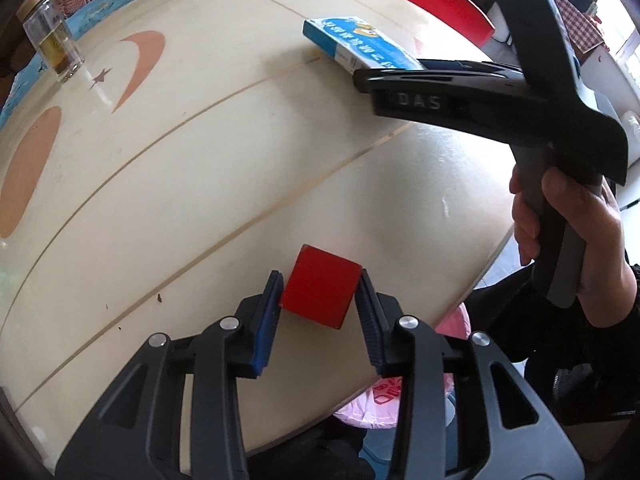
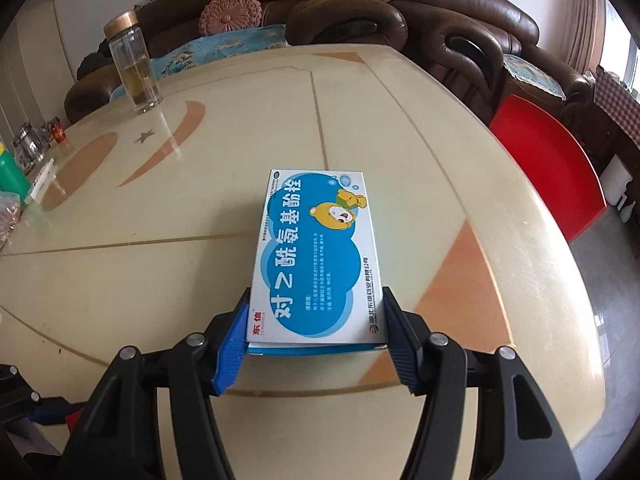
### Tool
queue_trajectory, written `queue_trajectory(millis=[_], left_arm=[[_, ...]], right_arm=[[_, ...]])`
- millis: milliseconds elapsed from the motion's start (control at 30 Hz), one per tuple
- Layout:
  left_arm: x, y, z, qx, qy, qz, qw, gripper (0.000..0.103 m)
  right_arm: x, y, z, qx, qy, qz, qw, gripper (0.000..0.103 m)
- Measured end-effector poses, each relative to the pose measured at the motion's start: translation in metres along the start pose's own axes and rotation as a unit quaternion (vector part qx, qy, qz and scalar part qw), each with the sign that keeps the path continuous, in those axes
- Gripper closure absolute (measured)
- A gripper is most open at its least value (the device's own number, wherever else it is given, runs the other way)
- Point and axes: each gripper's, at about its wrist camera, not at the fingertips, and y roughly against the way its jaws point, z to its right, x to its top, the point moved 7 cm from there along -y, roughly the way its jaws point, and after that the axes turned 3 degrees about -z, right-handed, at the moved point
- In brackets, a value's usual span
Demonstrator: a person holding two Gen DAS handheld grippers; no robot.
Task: Collect trash
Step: 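Carry the red cube and blue-white box with both tools over the pink bin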
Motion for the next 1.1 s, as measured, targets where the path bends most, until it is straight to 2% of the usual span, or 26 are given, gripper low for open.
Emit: queue_trajectory(millis=[267, 433, 800, 1100], left_arm=[[-0.008, 0.015, -0.013, 0.012, 0.023, 0.016, 0.9995, 0.066], [-0.016, 0.022, -0.018, 0.014, 0.039, 0.018, 0.9990, 0.066], [-0.023, 0.059, -0.002, 0.031, 0.041, 0.045, 0.9977, 0.066], [-0.043, 0.107, 0.021, 0.046, 0.040, 0.080, 0.9949, 0.066]], right_arm=[[-0.003, 0.030, 0.002, -0.014, 0.027, 0.029, 0.999, 0.044], [0.000, 0.055, 0.001, -0.008, 0.035, 0.051, 0.998, 0.044], [0.000, 0.122, -0.006, 0.000, 0.063, 0.094, 0.994, 0.044], [-0.021, 0.188, -0.010, 0.006, 0.076, 0.127, 0.989, 0.044]])
